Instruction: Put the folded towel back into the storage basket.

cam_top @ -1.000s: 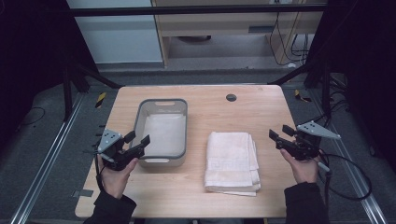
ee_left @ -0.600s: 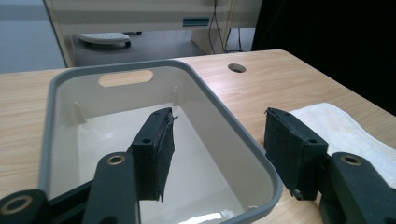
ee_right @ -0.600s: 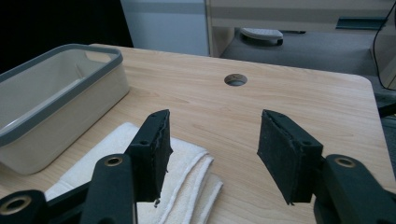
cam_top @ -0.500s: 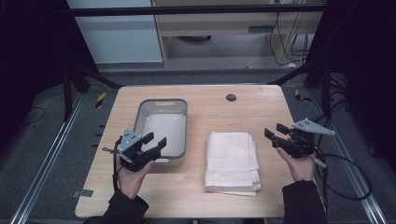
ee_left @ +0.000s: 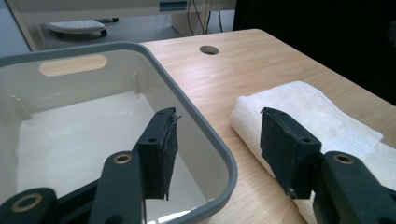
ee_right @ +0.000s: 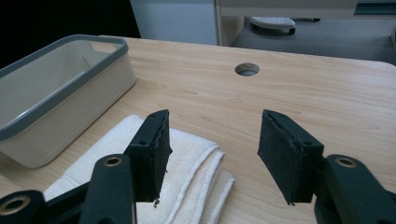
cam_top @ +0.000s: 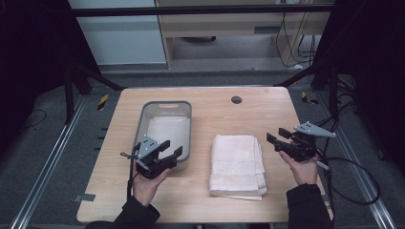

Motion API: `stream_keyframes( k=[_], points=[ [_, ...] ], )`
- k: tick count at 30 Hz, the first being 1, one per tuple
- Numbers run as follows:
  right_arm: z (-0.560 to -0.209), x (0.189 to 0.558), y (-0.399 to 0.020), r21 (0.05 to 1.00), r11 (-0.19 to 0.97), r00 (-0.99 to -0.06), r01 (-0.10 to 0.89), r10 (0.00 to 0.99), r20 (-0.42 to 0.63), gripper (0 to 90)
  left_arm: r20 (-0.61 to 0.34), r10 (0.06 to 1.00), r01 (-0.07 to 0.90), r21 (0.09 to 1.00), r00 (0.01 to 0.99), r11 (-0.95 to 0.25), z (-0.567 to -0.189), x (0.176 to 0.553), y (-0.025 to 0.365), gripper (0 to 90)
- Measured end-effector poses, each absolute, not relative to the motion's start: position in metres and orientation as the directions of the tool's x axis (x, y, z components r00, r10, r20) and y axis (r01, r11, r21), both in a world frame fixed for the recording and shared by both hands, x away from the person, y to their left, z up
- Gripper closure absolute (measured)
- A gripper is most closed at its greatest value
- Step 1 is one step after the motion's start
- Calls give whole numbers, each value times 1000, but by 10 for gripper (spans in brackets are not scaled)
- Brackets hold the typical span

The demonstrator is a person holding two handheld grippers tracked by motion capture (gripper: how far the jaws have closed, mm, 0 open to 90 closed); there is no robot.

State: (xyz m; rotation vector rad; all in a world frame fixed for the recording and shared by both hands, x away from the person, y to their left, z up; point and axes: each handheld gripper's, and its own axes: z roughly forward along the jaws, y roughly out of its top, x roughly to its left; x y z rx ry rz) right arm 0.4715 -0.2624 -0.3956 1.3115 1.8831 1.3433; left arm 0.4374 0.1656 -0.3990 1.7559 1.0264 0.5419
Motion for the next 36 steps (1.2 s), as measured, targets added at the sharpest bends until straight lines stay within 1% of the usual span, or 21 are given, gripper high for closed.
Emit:
stream_keyframes(
  k=[12,16,17,26,27,32,35,36],
  points=[
    [-411,484,-248,873,111,-441,475,888,127,411,-89,799,414,886,595,-210,-414,433,136,439],
    [-415,487,-246,870,108,-449,481,882,139,402,-88,790,417,881,606,-222,-417,432,130,434],
    [-420,489,-247,862,98,-451,498,878,161,395,-85,785,419,878,613,-232,-419,432,126,428],
    [-434,496,-248,838,120,-436,532,888,149,362,-77,775,428,866,627,-260,-427,432,113,410],
    [-436,496,-248,836,116,-431,536,889,153,359,-64,769,426,860,636,-281,-429,431,109,408],
    [-439,497,-249,833,111,-425,542,891,159,348,-61,762,429,854,645,-295,-434,430,103,403],
    [-444,498,-247,826,128,-429,549,892,146,335,-55,755,429,848,654,-310,-437,430,98,395],
    [-447,500,-246,823,151,-437,547,890,127,327,-52,752,430,845,658,-317,-439,429,95,393]
  ],
)
